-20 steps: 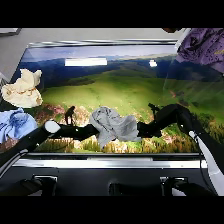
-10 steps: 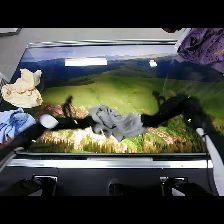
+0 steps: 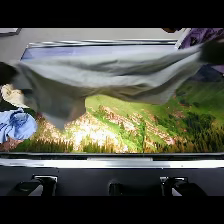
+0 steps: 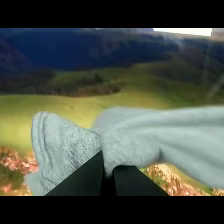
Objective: Fold the clothes and pants, and hang the long-sleeved shirts on hangers.
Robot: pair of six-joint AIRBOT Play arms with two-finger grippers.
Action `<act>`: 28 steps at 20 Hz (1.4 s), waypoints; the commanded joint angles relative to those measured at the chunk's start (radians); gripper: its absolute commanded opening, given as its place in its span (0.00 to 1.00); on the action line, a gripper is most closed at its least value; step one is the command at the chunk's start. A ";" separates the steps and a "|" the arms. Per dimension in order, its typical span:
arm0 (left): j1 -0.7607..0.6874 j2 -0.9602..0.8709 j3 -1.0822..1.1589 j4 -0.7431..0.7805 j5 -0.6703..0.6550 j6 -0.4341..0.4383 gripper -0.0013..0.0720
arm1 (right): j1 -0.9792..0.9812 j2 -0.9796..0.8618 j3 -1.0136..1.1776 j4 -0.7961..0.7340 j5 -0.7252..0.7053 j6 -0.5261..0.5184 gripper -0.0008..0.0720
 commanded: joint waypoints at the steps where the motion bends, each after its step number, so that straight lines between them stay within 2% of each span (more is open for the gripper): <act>1: 0.027 0.144 0.085 0.135 -0.079 -0.090 0.04 | 0.000 0.152 0.087 -0.124 -0.018 0.015 0.06; 5: 0.027 0.234 0.084 0.140 -0.110 -0.165 0.04 | 0.000 0.208 0.087 -0.132 -0.013 0.083 0.06; 7: 0.027 0.224 0.076 0.139 -0.109 -0.195 0.04 | 0.000 0.158 0.087 -0.132 -0.021 0.101 0.06; 10: 0.027 0.144 0.010 0.139 -0.109 -0.186 0.04 | 0.000 -0.011 0.087 -0.131 -0.058 0.113 0.06; 15: 0.028 -0.173 -0.175 0.138 -0.021 -0.103 0.04 | 0.000 -0.428 0.079 -0.096 -0.159 0.127 0.06; 18: 0.028 -0.439 -0.217 0.123 0.080 -0.098 0.04 | 0.000 -0.665 0.056 0.008 -0.121 0.124 0.06; 20: 0.028 -0.597 -0.216 0.069 0.161 -0.048 0.04 | 0.000 -0.808 0.056 0.055 -0.063 0.123 0.06; 23: 0.028 -0.765 -0.185 0.006 0.199 -0.024 0.05 | 0.000 -0.966 0.056 0.108 -0.006 0.122 0.07; 25: 0.031 -0.809 -0.158 0.000 0.193 -0.024 0.14 | -0.003 -1.003 0.056 0.152 -0.008 0.100 0.10; 26: 0.042 -0.806 -0.143 -0.001 0.181 -0.022 0.29 | -0.013 -0.999 0.057 0.200 -0.010 0.068 0.18; 27: 0.060 -0.795 -0.122 -0.001 0.149 -0.002 0.44 | -0.042 -0.984 0.059 0.282 -0.025 0.016 0.34; 28: 0.089 -0.779 -0.096 -0.001 0.094 0.031 0.56 | -0.080 -0.961 0.059 0.354 -0.053 -0.028 0.41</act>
